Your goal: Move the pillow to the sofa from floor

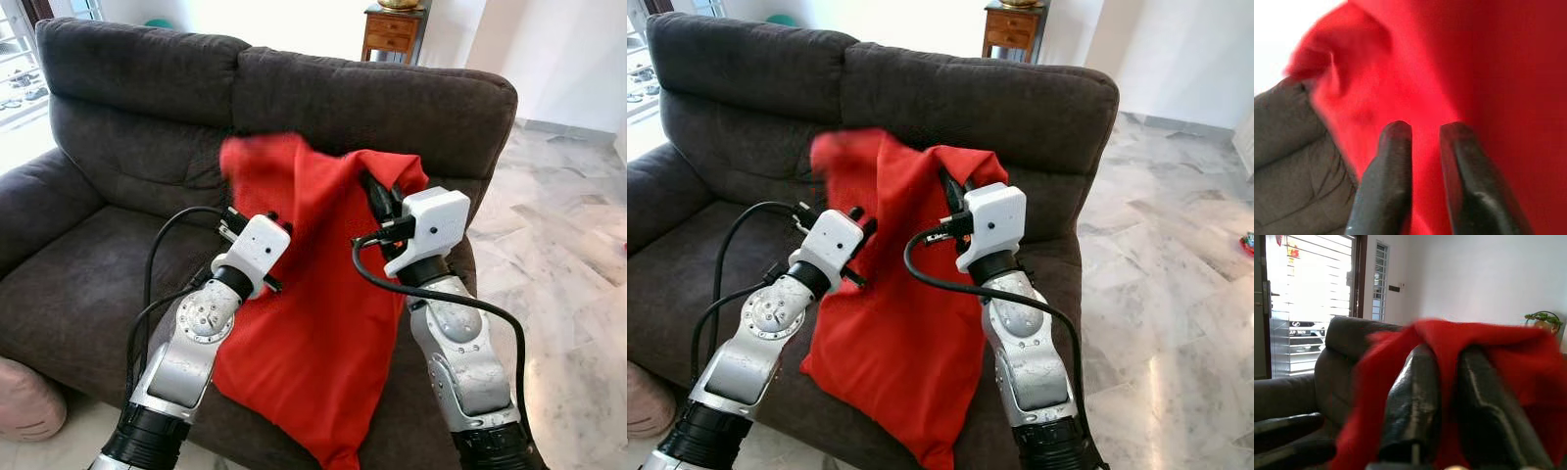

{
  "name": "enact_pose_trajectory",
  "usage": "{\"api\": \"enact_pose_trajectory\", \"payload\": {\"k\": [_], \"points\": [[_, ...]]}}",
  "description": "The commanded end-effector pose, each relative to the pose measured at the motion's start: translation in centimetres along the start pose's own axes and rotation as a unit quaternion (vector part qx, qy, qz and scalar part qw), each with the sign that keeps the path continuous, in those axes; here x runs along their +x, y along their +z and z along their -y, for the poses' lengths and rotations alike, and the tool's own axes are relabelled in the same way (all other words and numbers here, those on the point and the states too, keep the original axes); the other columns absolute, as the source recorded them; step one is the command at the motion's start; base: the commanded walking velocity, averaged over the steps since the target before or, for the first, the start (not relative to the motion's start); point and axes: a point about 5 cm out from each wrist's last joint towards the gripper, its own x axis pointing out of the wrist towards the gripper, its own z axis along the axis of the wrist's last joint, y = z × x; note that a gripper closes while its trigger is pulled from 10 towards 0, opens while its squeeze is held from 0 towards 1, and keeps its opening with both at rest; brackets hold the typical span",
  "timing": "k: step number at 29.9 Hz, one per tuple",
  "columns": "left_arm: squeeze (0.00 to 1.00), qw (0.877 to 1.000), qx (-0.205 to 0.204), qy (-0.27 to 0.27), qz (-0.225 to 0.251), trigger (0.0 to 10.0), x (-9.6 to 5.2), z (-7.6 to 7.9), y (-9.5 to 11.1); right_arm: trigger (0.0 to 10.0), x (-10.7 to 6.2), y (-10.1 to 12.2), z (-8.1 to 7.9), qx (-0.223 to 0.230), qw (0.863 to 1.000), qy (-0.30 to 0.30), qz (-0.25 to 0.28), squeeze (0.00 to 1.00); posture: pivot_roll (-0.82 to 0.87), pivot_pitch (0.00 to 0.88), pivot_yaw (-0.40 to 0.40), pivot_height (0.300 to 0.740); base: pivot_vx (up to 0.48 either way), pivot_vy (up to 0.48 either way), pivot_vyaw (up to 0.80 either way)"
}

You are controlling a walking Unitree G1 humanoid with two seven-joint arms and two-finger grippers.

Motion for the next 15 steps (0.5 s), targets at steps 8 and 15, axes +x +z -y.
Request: {"api": "enact_pose_trajectory", "payload": {"k": [8, 15], "points": [[1.00, 1.000, 0.000, -0.011, -0.003, 10.0, 0.1, 0.6, -0.1, 10.0, 0.0, -0.5, 0.4, -0.022, 1.000, -0.010, -0.010, 0.00, -0.02, 0.000, -0.057, 0.740, 0.000, 0.000, 0.00], [0.00, 1.000, -0.004, -0.012, -0.014, 10.0, 0.1, 1.0, -0.7, 10.0, -0.7, -1.9, 3.4, -0.068, 0.994, -0.073, -0.049, 0.00, -0.03, 0.000, -0.054, 0.740, 0.000, 0.000, 0.00]]}}
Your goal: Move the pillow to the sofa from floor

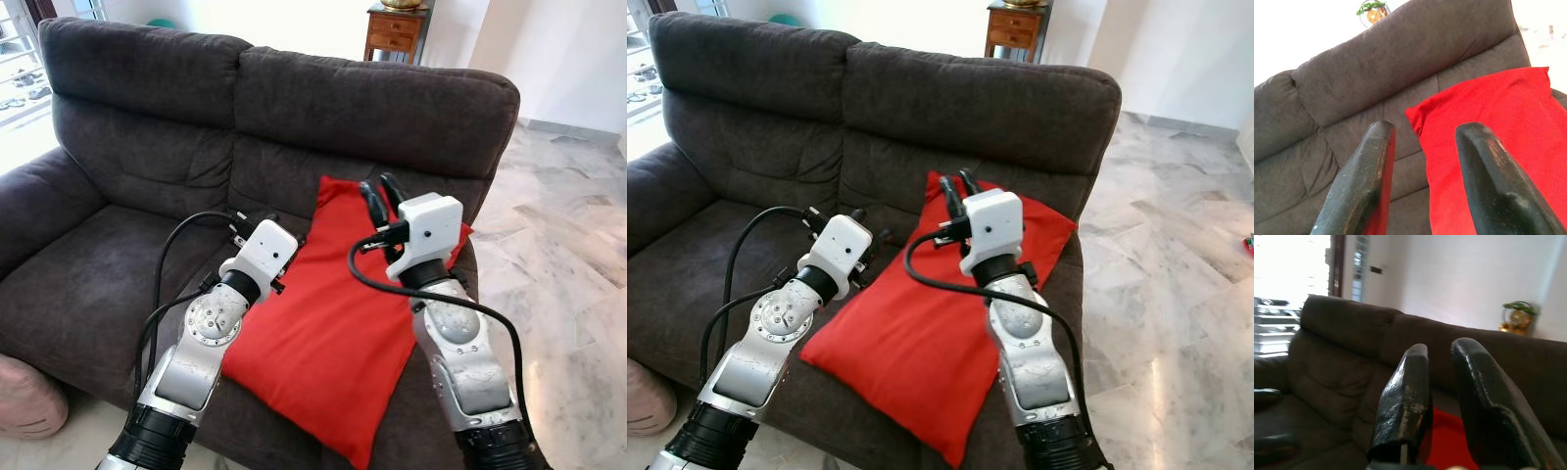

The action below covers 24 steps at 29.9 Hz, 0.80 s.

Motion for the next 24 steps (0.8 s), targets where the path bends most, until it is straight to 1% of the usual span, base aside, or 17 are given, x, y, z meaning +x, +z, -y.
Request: {"api": "enact_pose_trajectory", "payload": {"k": [1, 3, 5, 6, 8, 9, 11, 12, 13, 14, 17, 18, 23, 24], "points": [[0.00, 1.000, -0.002, 0.002, -0.016, 10.0, -0.2, 0.1, -0.9, 10.0, -0.1, -0.5, 2.0, -0.020, 0.999, -0.045, -0.012, 0.00, -0.03, 0.000, -0.054, 0.740, 0.000, 0.000, 0.00], [0.00, 0.999, -0.011, 0.009, -0.038, 10.0, -0.5, 0.0, -2.1, 10.0, -0.6, -1.5, 4.4, -0.038, 0.994, -0.099, -0.033, 0.00, -0.03, 0.000, -0.053, 0.740, 0.000, 0.000, 0.00], [0.00, 0.997, -0.026, 0.028, -0.065, 10.0, -1.1, -0.6, -3.7, 10.0, -1.4, -2.7, 6.8, -0.047, 0.986, -0.146, -0.058, 0.00, -0.03, 0.000, -0.053, 0.740, 0.000, 0.000, 0.00], [0.00, 0.992, -0.041, 0.061, -0.099, 10.0, -1.9, -1.5, -5.6, 10.0, -2.4, -4.2, 8.9, -0.051, 0.977, -0.187, -0.089, 0.00, -0.03, 0.000, -0.052, 0.740, 0.000, 0.000, 0.00], [0.00, 0.987, -0.051, 0.086, -0.127, 10.0, -2.7, -2.2, -7.2, 10.0, -3.4, -5.3, 10.3, -0.051, 0.969, -0.215, -0.115, 0.00, -0.03, 0.000, -0.052, 0.740, 0.000, 0.000, 0.00], [0.00, 0.982, -0.062, 0.100, -0.148, 10.0, -3.2, -2.6, -8.3, 10.0, -4.2, -6.2, 11.2, -0.055, 0.962, -0.229, -0.136, 0.00, -0.03, 0.000, -0.051, 0.740, 0.000, 0.000, 0.00], [0.00, 0.973, -0.069, 0.122, -0.182, 10.0, -4.3, -3.1, -10.0, 10.0, -5.6, -7.7, 12.4, -0.061, 0.951, -0.252, -0.169, 0.00, -0.03, 0.000, -0.050, 0.740, 0.000, 0.000, 0.00], [0.00, 0.963, -0.081, 0.141, -0.214, 10.0, -5.4, -3.5, -11.6, 10.0, -7.2, -9.4, 13.2, -0.062, 0.939, -0.265, -0.208, 0.00, -0.03, 0.000, -0.047, 0.740, 0.000, 0.000, 0.00], [0.00, 0.956, -0.090, 0.151, -0.234, 10.0, -6.3, -3.6, -12.6, 10.0, -8.5, -10.7, 13.6, -0.067, 0.929, -0.272, -0.242, 0.00, -0.03, 0.000, -0.045, 0.740, 0.000, 0.000, 0.00], [0.00, 0.952, -0.095, 0.157, -0.246, 10.0, -6.8, -3.6, -13.3, 10.0, -9.5, -11.5, 13.8, -0.071, 0.921, -0.277, -0.265, 0.00, -0.03, 0.000, -0.045, 0.740, 0.000, 0.000, 0.00], [0.00, 0.938, -0.102, 0.170, -0.286, 10.0, -8.5, -3.3, -15.2, 10.0, -12.5, -14.0, 14.0, -0.083, 0.895, -0.282, -0.336, 0.00, -0.03, 0.000, -0.040, 0.740, 0.000, 0.000, 0.00], [0.00, 0.928, -0.111, 0.172, -0.310, 10.0, -9.6, -2.7, -16.2, 10.0, -14.5, -15.2, 13.9, -0.083, 0.878, -0.284, -0.377, 0.00, -0.03, 0.000, -0.038, 0.740, 0.000, 0.000, 0.00], [0.00, 0.911, -0.127, 0.163, -0.357, 10.0, -11.7, -1.0, -18.3, 10.0, -18.3, -17.4, 13.2, -0.075, 0.844, -0.281, -0.451, 0.00, -0.03, 0.000, -0.031, 0.740, 0.000, 0.000, 0.00], [0.00, 0.911, -0.127, 0.163, -0.357, 10.0, -11.7, -1.0, -18.3, 10.0, -18.3, -17.4, 13.2, -0.075, 0.844, -0.281, -0.451, 0.00, -0.03, 0.000, -0.031, 0.740, 0.000, 0.000, 0.00]]}}
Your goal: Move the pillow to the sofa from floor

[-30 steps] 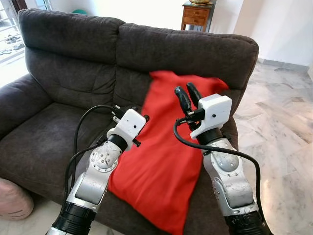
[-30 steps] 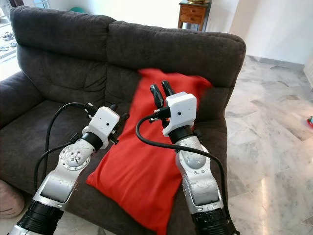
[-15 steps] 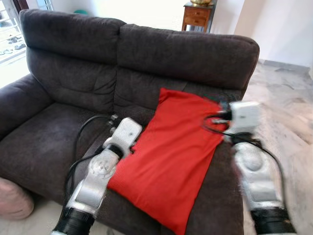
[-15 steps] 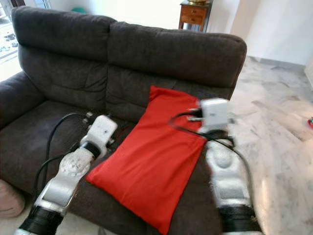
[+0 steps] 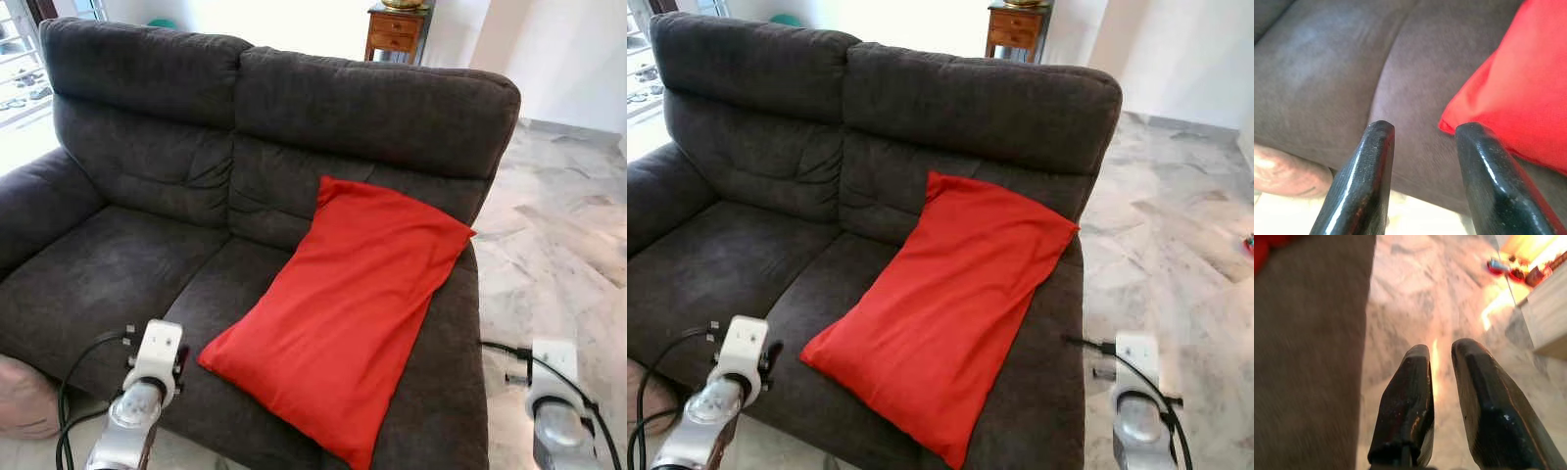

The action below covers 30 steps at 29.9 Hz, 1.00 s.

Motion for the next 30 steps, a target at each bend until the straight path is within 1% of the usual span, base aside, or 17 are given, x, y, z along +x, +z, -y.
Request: {"api": "enact_pose_trajectory", "payload": {"k": [1, 5, 7, 8, 9, 10, 11, 12, 13, 15, 16, 17, 19, 20, 23, 26, 30], "points": [[0.00, 1.000, -0.006, -0.004, -0.024, 10.0, -0.3, 0.6, -1.7, 10.0, -0.4, -2.0, 0.3, -0.016, 0.999, 0.001, -0.039, 0.00, -0.03, 0.000, -0.026, 0.740, 0.000, 0.000, 0.00], [0.00, 0.998, -0.006, -0.014, -0.057, 10.0, -0.5, 1.2, -3.7, 10.0, -1.2, -4.8, 0.8, -0.048, 0.995, -0.005, -0.091, 0.00, -0.03, 0.000, -0.022, 0.740, 0.000, 0.000, 0.00], [0.00, 0.998, -0.008, -0.013, -0.066, 10.0, -0.7, 1.3, -4.1, 10.0, -1.5, -5.7, 1.0, -0.053, 0.993, -0.005, -0.107, 0.00, -0.03, 0.000, -0.020, 0.740, 0.000, 0.000, 0.00], [0.00, 0.997, -0.009, -0.013, -0.071, 10.0, -0.7, 1.4, -4.5, 10.0, -1.9, -6.5, 1.1, -0.058, 0.991, -0.002, -0.123, 0.00, -0.03, 0.000, -0.019, 0.740, 0.000, 0.000, 0.00], [0.00, 0.997, -0.009, -0.013, -0.071, 10.0, -0.7, 1.4, -4.5, 10.0, -1.9, -6.5, 1.1, -0.058, 0.991, -0.002, -0.123, 0.00, -0.03, 0.000, -0.019, 0.740, 0.000, 0.000, 0.00], [0.00, 0.997, -0.008, -0.016, -0.081, 10.0, -0.9, 1.5, -5.0, 10.0, -2.6, -7.9, 1.1, -0.072, 0.986, 0.008, -0.150, 0.00, -0.03, 0.000, -0.017, 0.740, 0.000, 0.000, 0.00], [0.00, 0.996, -0.006, -0.018, -0.088, 10.0, -1.0, 1.6, -5.4, 10.0, -3.1, -8.8, 1.0, -0.088, 0.982, 0.017, -0.167, 0.00, -0.03, 0.000, -0.016, 0.740, 0.000, 0.000, 0.00], [0.00, 0.996, -0.006, -0.018, -0.089, 10.0, -1.1, 1.7, -5.5, 10.0, -3.3, -9.1, 1.0, -0.095, 0.980, 0.020, -0.172, 0.00, -0.03, 0.000, -0.016, 0.740, 0.000, 0.000, 0.00], [0.00, 0.996, -0.006, -0.019, -0.090, 10.0, -1.1, 1.7, -5.6, 10.0, -3.4, -9.3, 1.0, -0.098, 0.980, 0.022, -0.174, 0.00, -0.03, 0.000, -0.016, 0.740, 0.000, 0.000, 0.00], [0.00, 0.995, -0.007, -0.021, -0.101, 10.0, -1.4, 1.8, -6.2, 10.0, -4.1, -10.3, 0.6, -0.092, 0.976, 0.030, -0.195, 0.00, -0.02, 0.000, -0.013, 0.740, 0.000, 0.000, 0.00], [0.00, 0.994, -0.007, -0.023, -0.106, 10.0, -1.5, 2.0, -6.5, 10.0, -4.4, -10.8, 0.4, -0.093, 0.974, 0.036, -0.203, 0.00, -0.02, 0.000, -0.013, 0.740, 0.000, 0.000, 0.00], [0.00, 0.993, -0.007, -0.026, -0.118, 10.0, -1.8, 2.2, -7.1, 10.0, -4.9, -11.4, -0.2, -0.104, 0.970, 0.054, -0.213, 0.00, -0.02, 0.000, -0.011, 0.740, 0.000, 0.000, 0.00], [0.00, 0.991, -0.005, -0.030, -0.132, 10.0, -2.2, 2.4, -7.9, 10.0, -5.3, -11.8, -1.1, -0.127, 0.966, 0.078, -0.212, 0.00, -0.01, 0.000, -0.011, 0.740, 0.000, 0.000, 0.00], [0.00, 0.989, -0.009, -0.031, -0.143, 10.0, -2.6, 2.5, -8.5, 10.0, -5.4, -11.7, -1.8, -0.134, 0.965, 0.094, -0.205, 0.00, -0.01, 0.000, -0.010, 0.740, 0.000, 0.000, 0.00], [0.00, 0.986, -0.014, -0.033, -0.163, 10.0, -3.0, 2.7, -9.3, 10.0, -5.4, -11.3, -2.8, -0.126, 0.967, 0.111, -0.191, 0.00, -0.01, 0.000, -0.012, 0.740, 0.000, 0.000, 0.00], [0.00, 0.983, -0.020, -0.034, -0.179, 10.0, -3.3, 2.8, -9.9, 10.0, -5.3, -11.0, -3.7, -0.138, 0.964, 0.137, -0.183, 0.00, -0.01, 0.000, -0.013, 0.740, 0.000, 0.000, 0.00], [0.00, 0.982, -0.021, -0.033, -0.183, 10.0, -3.5, 2.8, -10.2, 10.0, -5.2, -10.7, -4.1, -0.157, 0.961, 0.152, -0.172, 0.00, -0.01, 0.000, -0.014, 0.740, 0.000, 0.000, 0.00]]}}
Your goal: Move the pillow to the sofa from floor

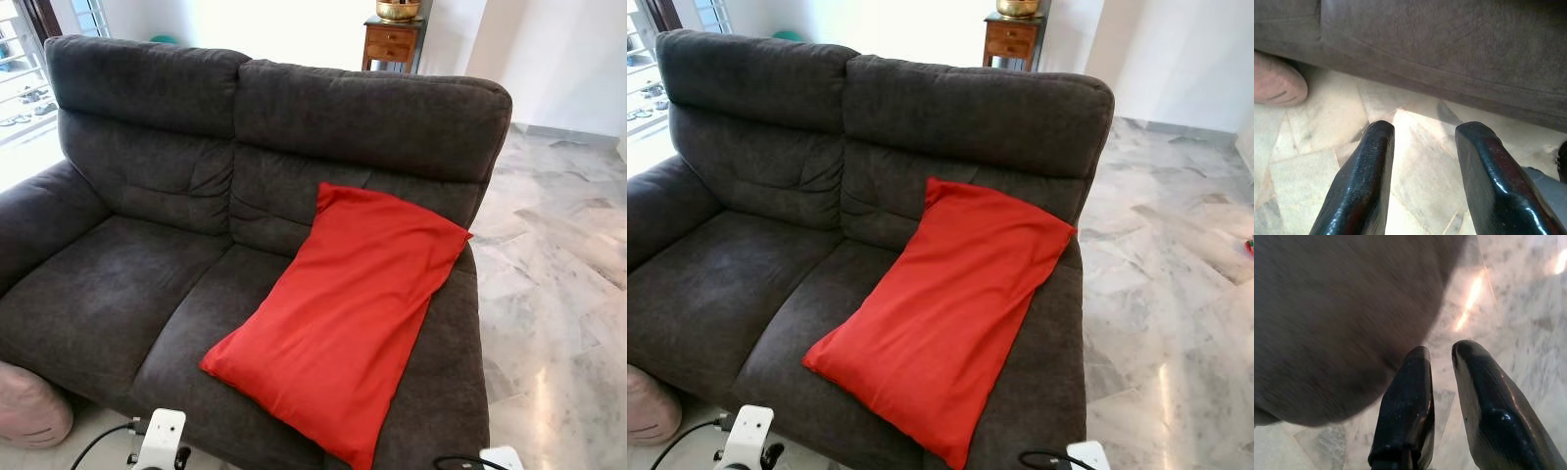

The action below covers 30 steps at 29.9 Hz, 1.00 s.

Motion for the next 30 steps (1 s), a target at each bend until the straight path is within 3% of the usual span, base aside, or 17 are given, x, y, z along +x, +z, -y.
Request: {"api": "enact_pose_trajectory", "payload": {"k": [1, 10, 11, 13, 15, 16, 19, 22, 30], "points": [[0.00, 1.000, -0.005, 0.001, -0.006, 10.0, -0.1, -0.1, -0.4, 10.0, 0.0, 0.3, -0.2, -0.007, 1.000, 0.006, 0.006, 0.00, -0.01, 0.000, -0.013, 0.740, 0.000, 0.000, 0.00], [0.00, 1.000, -0.003, 0.003, -0.020, 10.0, -0.2, 0.0, -1.1, 10.0, 0.1, 0.7, -0.4, -0.011, 1.000, 0.003, 0.015, 0.00, -0.01, 0.000, -0.013, 0.740, 0.000, 0.000, 0.00], [0.00, 1.000, -0.003, 0.002, -0.020, 10.0, -0.2, 0.2, -1.1, 10.0, 0.2, 1.3, 0.3, 0.064, 0.997, -0.021, 0.035, 0.00, -0.01, 0.000, -0.013, 0.740, 0.000, 0.000, 0.00], [0.00, 1.000, -0.003, 0.001, -0.020, 10.0, -0.2, 0.3, -1.2, 10.0, 0.2, 1.8, 1.3, 0.151, 0.986, -0.048, 0.052, 0.00, -0.01, 0.000, -0.012, 0.740, 0.000, 0.000, 0.00], [0.00, 1.000, -0.003, 0.001, -0.020, 10.0, -0.2, 0.3, -1.2, 10.0, 0.2, 1.8, 1.3, 0.151, 0.986, -0.048, 0.052, 0.00, -0.01, 0.000, -0.012, 0.740, 0.000, 0.000, 0.00], [0.00, 1.000, -0.003, 0.000, -0.020, 10.0, -0.3, 0.4, -1.2, 10.0, 0.2, 1.9, 1.8, 0.183, 0.980, -0.058, 0.060, 0.00, -0.01, 0.000, -0.009, 0.740, 0.000, 0.000, 0.00], [0.00, 1.000, -0.003, -0.002, -0.022, 10.0, -0.3, 0.5, -1.5, 10.0, 0.1, 2.7, 2.1, 0.180, 0.978, -0.060, 0.091, 0.00, -0.01, 0.000, -0.011, 0.740, 0.000, 0.000, 0.00], [0.00, 1.000, -0.004, -0.002, -0.025, 10.0, -0.4, 0.3, -1.7, 10.0, 0.1, 4.0, 2.4, 0.205, 0.968, -0.062, 0.131, 0.00, -0.01, 0.000, -0.009, 0.740, 0.000, 0.000, 0.00], [0.00, 0.999, -0.006, 0.000, -0.042, 10.0, -0.7, -0.3, -2.6, 10.0, -0.1, 6.4, 1.9, 0.239, 0.949, -0.038, 0.200, 0.00, -0.01, 0.000, -0.006, 0.740, 0.000, 0.000, 0.00]]}}
